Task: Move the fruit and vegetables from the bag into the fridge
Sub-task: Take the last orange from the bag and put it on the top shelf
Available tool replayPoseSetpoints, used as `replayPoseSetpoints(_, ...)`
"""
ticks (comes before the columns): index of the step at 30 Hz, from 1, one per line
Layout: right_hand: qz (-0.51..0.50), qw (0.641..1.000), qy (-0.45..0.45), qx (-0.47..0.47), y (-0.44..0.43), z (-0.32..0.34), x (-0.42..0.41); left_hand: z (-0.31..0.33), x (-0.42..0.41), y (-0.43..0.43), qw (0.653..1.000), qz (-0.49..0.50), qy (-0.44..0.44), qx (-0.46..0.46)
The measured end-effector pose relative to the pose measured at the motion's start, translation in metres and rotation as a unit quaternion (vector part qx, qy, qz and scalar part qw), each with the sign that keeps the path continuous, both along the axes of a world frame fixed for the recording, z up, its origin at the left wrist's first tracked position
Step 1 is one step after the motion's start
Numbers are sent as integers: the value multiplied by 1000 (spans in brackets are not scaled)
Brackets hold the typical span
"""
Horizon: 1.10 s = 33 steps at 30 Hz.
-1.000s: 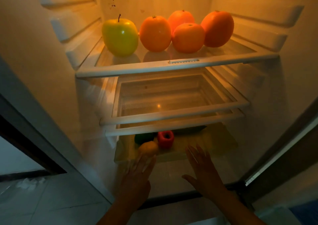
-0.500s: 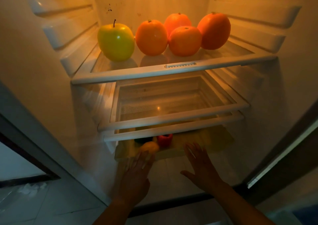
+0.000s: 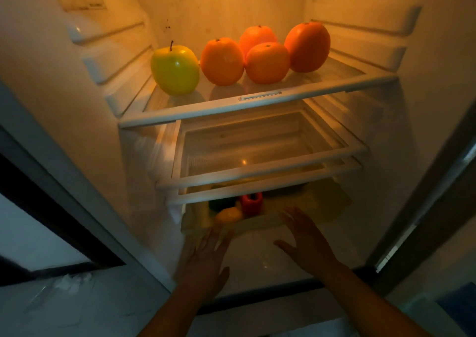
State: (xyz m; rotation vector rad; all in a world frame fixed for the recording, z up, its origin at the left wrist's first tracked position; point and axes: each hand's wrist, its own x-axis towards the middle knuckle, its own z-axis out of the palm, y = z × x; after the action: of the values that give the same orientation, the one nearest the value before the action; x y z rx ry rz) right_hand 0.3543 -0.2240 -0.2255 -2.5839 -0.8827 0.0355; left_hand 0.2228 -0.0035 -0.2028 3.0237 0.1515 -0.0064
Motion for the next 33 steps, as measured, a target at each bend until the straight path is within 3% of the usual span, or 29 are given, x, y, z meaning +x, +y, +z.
replayPoseSetpoints(2,-15,998,10,55,-2,1,-10,11,-7,8,1000,-8,19,6)
replayPoseSetpoints(4,-23,995,37,87,-3,3,-20,21,-13,14,999,-16,-24,15)
replayPoseSetpoints(11,-41,988,94,116,-14,21,-60,49,-33,-8,995,-5,-61,-75)
replayPoseSetpoints(19,-35,987,109,114,-38,48,-149,52,-117,-30,988,-16,-54,-142)
replayPoseSetpoints(25,-29,993,71,86,-66,73,-250,56,-197,-58,985,-36,-53,-160)
replayPoseSetpoints(33,-116,991,45,47,-155,91,-389,55,-287,-143,963,-143,-59,-222)
